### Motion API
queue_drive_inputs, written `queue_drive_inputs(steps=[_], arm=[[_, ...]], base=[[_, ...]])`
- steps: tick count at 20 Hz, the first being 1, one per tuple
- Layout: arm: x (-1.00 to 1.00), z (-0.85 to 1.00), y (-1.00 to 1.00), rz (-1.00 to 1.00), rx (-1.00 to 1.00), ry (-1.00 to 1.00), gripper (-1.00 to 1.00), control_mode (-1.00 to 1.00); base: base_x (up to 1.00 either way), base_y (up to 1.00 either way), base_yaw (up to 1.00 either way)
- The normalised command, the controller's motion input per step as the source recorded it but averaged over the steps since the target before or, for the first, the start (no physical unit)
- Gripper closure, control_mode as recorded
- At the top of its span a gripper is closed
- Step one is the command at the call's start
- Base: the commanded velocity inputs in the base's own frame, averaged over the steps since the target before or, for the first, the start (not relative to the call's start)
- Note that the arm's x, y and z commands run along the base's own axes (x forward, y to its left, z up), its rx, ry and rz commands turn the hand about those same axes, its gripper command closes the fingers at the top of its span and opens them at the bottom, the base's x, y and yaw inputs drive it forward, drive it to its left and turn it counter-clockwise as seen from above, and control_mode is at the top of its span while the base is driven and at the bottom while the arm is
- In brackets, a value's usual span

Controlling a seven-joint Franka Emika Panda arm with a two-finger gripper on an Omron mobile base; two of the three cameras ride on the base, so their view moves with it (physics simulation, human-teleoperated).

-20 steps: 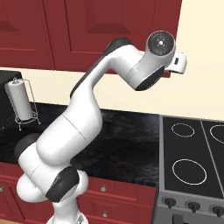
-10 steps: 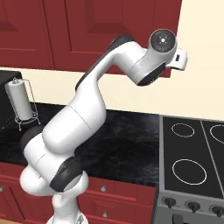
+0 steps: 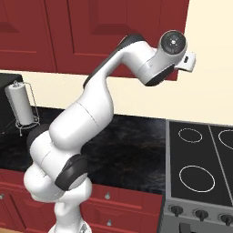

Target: Open the cabinet, pick the kettle from the cabinet, and place it in the sink.

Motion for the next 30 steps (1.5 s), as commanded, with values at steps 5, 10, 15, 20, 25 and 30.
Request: queue_drive_inputs(steps=[5, 10, 15, 20, 25, 30], arm=[[0.19, 0.08, -0.09, 0.00, 0.00, -0.10, -1.00, -1.00], [0.19, 0.07, -0.09, 0.00, 0.00, -0.05, -1.00, -1.00], [0.15, 0.06, 0.00, 0.00, 0.00, 0.00, -1.00, -1.00], [0.10, 0.10, 0.00, 0.00, 0.00, 0.05, -1.00, -1.00], [0.02, 0.03, 0.00, 0.00, 0.00, 0.03, -1.00, -1.00], [-0.01, 0.00, 0.00, 0.00, 0.00, 0.09, -1.00, -1.00]], base=[[0.00, 0.00, 0.00], [0.00, 0.00, 0.00], [0.00, 0.00, 0.00], [0.00, 0.00, 0.00], [0.00, 0.00, 0.00], [0.00, 0.00, 0.00]])
